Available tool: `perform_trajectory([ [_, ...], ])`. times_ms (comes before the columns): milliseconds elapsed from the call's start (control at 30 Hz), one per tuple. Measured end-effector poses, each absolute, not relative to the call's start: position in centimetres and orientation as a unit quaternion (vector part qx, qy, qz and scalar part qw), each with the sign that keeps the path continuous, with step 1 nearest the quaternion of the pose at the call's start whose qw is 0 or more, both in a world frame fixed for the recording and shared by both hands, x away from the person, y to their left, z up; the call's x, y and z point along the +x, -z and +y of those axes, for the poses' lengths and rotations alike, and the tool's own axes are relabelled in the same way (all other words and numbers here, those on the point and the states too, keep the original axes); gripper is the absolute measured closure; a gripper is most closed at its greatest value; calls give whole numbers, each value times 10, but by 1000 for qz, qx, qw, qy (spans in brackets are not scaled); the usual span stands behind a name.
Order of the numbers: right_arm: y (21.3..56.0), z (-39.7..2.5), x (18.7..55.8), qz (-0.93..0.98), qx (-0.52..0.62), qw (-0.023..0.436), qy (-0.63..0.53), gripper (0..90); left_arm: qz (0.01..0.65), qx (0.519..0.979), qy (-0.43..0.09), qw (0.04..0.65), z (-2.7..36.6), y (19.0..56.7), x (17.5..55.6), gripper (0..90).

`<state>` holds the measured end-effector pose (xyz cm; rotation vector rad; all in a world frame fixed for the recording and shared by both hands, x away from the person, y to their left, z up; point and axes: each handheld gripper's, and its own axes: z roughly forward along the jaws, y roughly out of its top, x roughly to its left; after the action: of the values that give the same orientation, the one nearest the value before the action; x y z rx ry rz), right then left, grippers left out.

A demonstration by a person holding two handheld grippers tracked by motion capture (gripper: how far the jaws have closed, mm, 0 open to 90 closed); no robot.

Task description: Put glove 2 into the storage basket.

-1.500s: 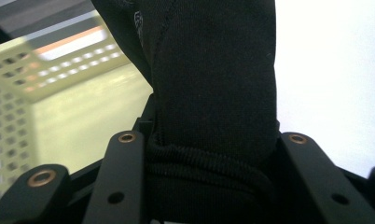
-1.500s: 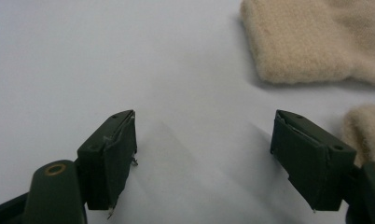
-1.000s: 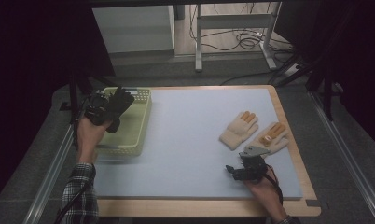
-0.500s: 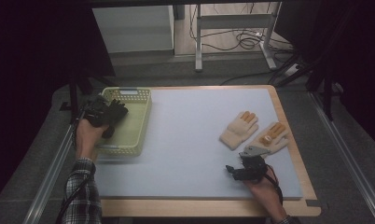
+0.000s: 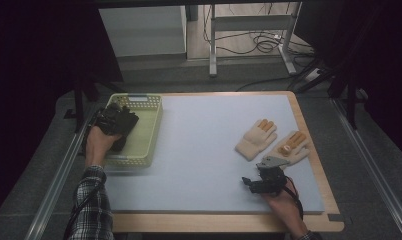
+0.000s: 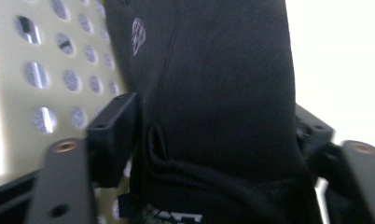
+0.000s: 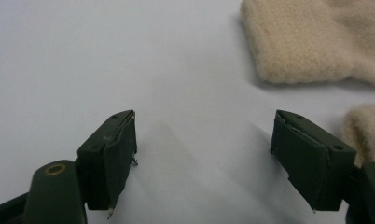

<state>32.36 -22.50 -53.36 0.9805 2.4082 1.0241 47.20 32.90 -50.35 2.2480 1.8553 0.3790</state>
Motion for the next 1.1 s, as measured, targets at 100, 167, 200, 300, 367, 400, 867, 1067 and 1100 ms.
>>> perform_trajectory([
  [100, 534, -225, 324, 849, 346, 173, -361, 221, 629, 761, -124, 99, 328, 501, 470, 169],
  [167, 534, -225, 324, 849, 345, 173, -361, 221, 630, 761, -115, 106, 329, 498, 468, 118],
  [200, 534, -225, 324, 849, 346, 173, -361, 221, 630, 760, -111, 113, 330, 496, 467, 97],
  [300, 534, -225, 324, 849, 345, 173, -361, 221, 631, 756, -103, 139, 335, 488, 462, 71],
  [367, 534, -225, 324, 849, 345, 173, -361, 221, 631, 751, -100, 165, 340, 483, 457, 63],
  [400, 534, -225, 324, 849, 345, 173, -361, 221, 631, 751, -100, 165, 340, 483, 457, 63],
  [867, 534, -225, 324, 849, 346, 173, -361, 221, 609, 740, -117, 261, 354, 469, 427, 23],
  [1067, 534, -225, 324, 849, 345, 173, -361, 221, 576, 745, -134, 309, 348, 461, 418, 23],
  [1100, 534, -225, 324, 849, 345, 173, -361, 221, 576, 745, -134, 309, 348, 461, 418, 23],
])
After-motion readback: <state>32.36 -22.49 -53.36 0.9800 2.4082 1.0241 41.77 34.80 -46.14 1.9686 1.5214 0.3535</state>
